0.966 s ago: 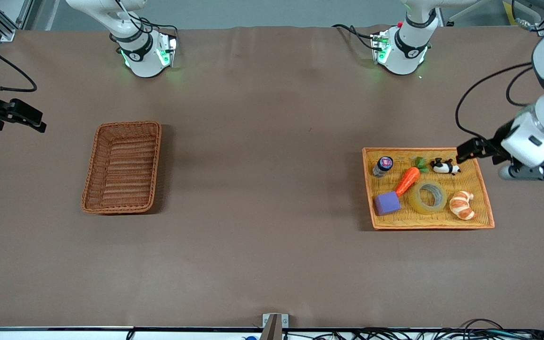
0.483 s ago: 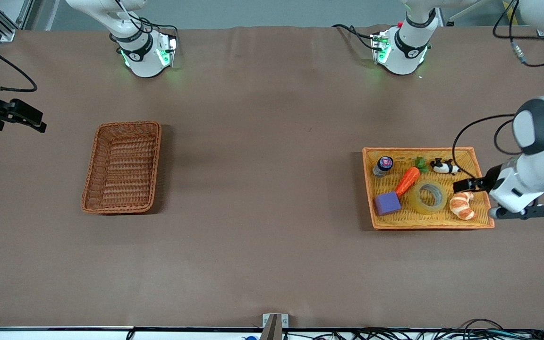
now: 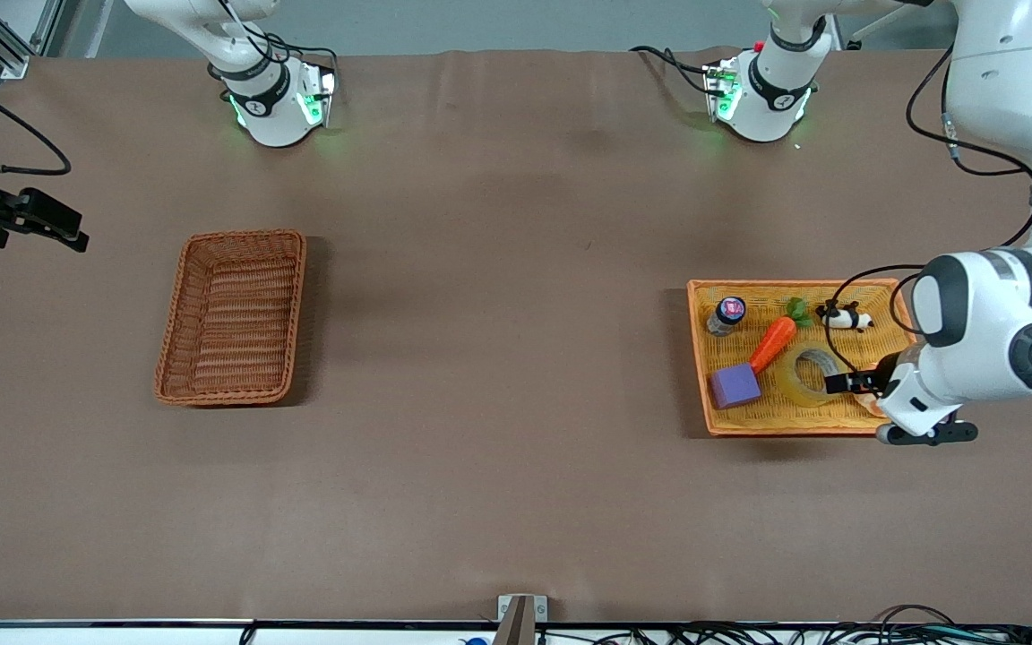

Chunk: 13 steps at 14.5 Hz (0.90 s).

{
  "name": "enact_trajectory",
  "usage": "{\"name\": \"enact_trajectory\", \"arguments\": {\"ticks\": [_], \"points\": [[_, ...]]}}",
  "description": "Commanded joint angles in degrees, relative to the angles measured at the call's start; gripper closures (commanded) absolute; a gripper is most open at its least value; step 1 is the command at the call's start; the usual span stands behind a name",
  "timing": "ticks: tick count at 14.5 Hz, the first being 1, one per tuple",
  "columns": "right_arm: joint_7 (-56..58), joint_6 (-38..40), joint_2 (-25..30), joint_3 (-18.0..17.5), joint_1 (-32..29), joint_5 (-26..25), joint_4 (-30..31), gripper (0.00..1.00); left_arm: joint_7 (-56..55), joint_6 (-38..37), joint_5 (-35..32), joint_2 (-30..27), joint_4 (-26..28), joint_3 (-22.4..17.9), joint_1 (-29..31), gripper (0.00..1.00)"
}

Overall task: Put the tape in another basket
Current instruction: 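Move the left gripper over the yellow tape roll in the tray, then lower the left gripper, close on the tape roll and lift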

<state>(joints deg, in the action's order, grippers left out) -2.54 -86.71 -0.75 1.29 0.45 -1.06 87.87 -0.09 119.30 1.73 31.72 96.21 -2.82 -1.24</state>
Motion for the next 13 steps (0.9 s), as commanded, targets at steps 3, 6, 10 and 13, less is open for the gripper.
{"name": "enact_trajectory", "arguments": {"ticks": [3, 6, 10, 13], "points": [[0.61, 0.40, -0.31, -0.32, -0.37, 0.09, -0.42, 0.00, -0.35, 2.94, 0.02, 2.99, 2.31, -0.43, -0.07, 0.11], [0.61, 0.40, -0.22, -0.32, -0.37, 0.09, -0.42, 0.00, -0.18, 3.22, 0.02, 2.99, 4.50, -0.51, -0.07, 0.17], [0.61, 0.57, -0.22, -0.32, -0.37, 0.09, -0.50, 0.00, -0.18, 3.74, -0.76, 3.08, 4.34, -0.60, 0.10, 0.82], [0.61, 0.57, -0.31, -0.32, -0.37, 0.09, -0.50, 0.00, -0.35, 5.68, -5.15, 3.08, 4.34, -0.52, 0.01, 0.98]]}}
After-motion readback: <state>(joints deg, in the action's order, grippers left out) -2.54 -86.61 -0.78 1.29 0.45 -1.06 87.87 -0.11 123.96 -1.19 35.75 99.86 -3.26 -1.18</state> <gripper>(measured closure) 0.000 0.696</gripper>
